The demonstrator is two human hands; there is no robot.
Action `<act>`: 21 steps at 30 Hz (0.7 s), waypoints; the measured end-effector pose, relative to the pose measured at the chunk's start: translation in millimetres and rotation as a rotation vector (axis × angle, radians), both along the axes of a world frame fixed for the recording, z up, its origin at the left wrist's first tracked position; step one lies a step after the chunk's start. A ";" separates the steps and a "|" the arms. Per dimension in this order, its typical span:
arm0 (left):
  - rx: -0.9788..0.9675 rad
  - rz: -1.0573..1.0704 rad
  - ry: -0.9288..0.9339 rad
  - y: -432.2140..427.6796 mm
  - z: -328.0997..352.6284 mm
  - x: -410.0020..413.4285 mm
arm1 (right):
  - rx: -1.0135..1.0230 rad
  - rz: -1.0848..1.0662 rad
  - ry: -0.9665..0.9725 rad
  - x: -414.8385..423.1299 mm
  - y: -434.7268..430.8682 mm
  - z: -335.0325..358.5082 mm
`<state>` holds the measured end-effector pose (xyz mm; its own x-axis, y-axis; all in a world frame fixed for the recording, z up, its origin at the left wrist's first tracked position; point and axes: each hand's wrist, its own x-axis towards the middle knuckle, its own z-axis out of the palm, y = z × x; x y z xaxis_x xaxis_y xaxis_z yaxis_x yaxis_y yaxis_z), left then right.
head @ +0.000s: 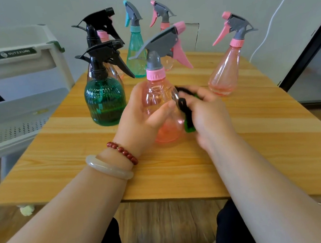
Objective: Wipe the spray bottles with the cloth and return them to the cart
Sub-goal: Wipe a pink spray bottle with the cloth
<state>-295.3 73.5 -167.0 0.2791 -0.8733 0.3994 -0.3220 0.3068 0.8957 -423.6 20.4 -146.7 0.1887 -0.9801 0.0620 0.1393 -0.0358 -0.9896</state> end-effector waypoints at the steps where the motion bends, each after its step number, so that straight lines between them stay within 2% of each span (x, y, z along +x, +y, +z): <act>1: 0.000 -0.002 -0.005 -0.3 -0.2 -0.5 | -0.026 0.015 -0.067 -0.4 1.1 4.4; 3: 0.013 -0.008 -0.040 -1.0 -1.0 -1.3 | -0.084 0.055 -0.154 -1.3 3.7 11.9; 5: 0.018 -0.005 -0.061 -0.4 -0.8 -1.1 | -0.081 0.054 -0.101 -1.9 1.9 8.8; 8: -0.003 0.001 -0.027 1.5 0.6 -0.7 | 0.047 0.015 0.027 -1.6 -3.5 -1.3; 10: -0.020 0.003 -0.015 1.9 1.0 -1.6 | 0.053 0.001 0.040 -1.8 -2.9 -1.1; 14: -0.021 -0.021 -0.027 -1.5 0.7 -3.5 | -0.177 0.052 -0.118 -0.9 7.2 14.0; 17: -0.033 -0.015 0.003 -1.4 0.8 -2.9 | -0.269 0.053 -0.060 -0.5 10.8 13.8; 21: -0.064 0.002 0.149 0.6 4.9 -0.3 | -0.132 0.060 0.022 -4.1 4.3 8.4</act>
<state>-295.6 74.0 -162.1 0.3412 -0.8468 0.4080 -0.1879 0.3639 0.9123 -427.7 24.8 -138.4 0.2495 -0.9505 0.1852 0.1236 -0.1584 -0.9796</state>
